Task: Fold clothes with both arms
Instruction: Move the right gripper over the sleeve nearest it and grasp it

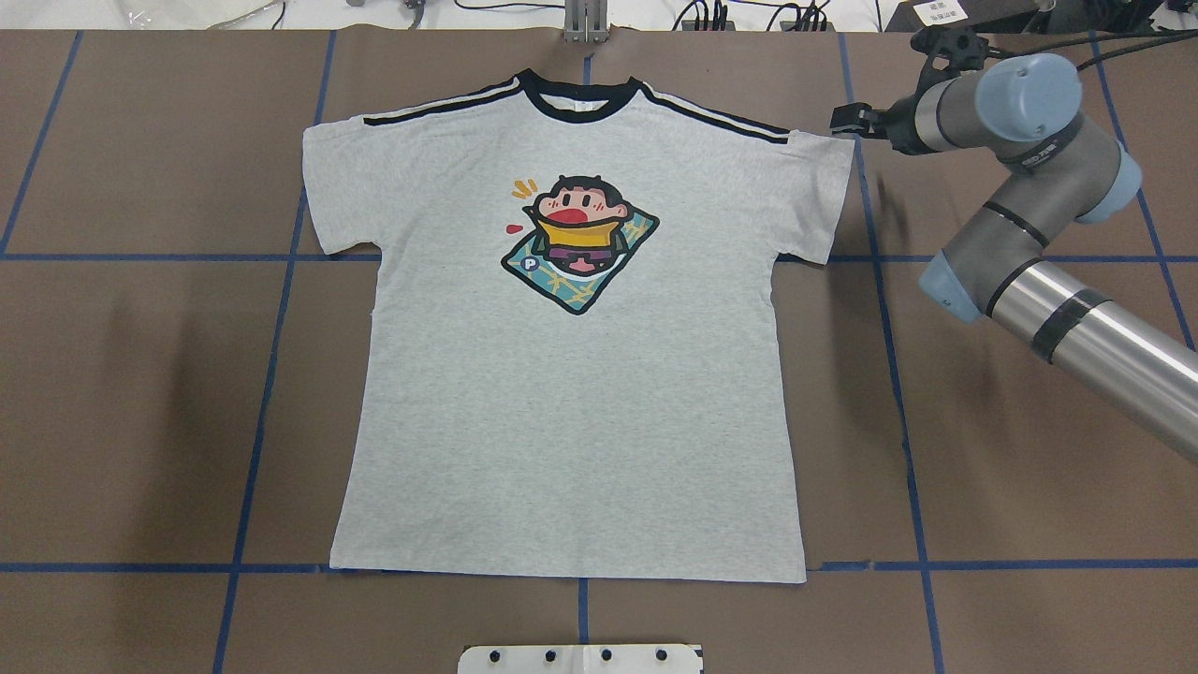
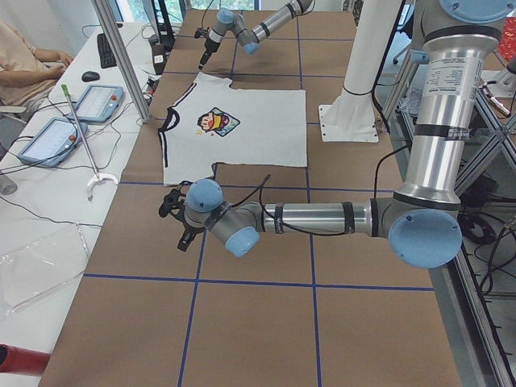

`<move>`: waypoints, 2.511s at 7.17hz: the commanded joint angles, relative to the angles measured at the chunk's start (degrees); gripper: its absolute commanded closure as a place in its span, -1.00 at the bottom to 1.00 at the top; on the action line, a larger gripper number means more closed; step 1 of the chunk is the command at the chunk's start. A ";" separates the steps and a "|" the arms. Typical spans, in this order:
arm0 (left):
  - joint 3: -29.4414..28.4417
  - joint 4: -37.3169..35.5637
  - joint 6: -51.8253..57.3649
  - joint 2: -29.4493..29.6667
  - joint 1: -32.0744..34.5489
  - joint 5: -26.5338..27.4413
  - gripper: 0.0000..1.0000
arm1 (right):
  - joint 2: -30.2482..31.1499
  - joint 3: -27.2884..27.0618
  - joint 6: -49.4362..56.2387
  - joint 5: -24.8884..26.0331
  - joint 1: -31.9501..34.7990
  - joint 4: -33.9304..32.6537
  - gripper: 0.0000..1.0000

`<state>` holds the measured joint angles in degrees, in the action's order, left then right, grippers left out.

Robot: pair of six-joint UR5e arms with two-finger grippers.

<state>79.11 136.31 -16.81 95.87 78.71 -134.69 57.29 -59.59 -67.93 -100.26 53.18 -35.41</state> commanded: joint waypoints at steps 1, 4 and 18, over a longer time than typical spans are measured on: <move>0.08 0.36 0.11 -0.07 -0.05 -0.05 -0.99 | -2.17 3.75 -2.03 4.46 -1.58 0.51 -0.96; -0.10 0.36 0.11 0.02 -0.05 -0.05 -0.99 | -4.47 8.08 -2.12 5.69 -1.50 0.51 -0.43; -0.62 0.62 0.11 -0.33 -0.05 -0.13 -0.99 | -1.21 3.68 -1.68 5.87 -1.76 0.43 -0.48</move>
<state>78.86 136.80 -16.71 95.54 78.66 -134.86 56.66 -56.73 -69.64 -94.50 51.40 -34.97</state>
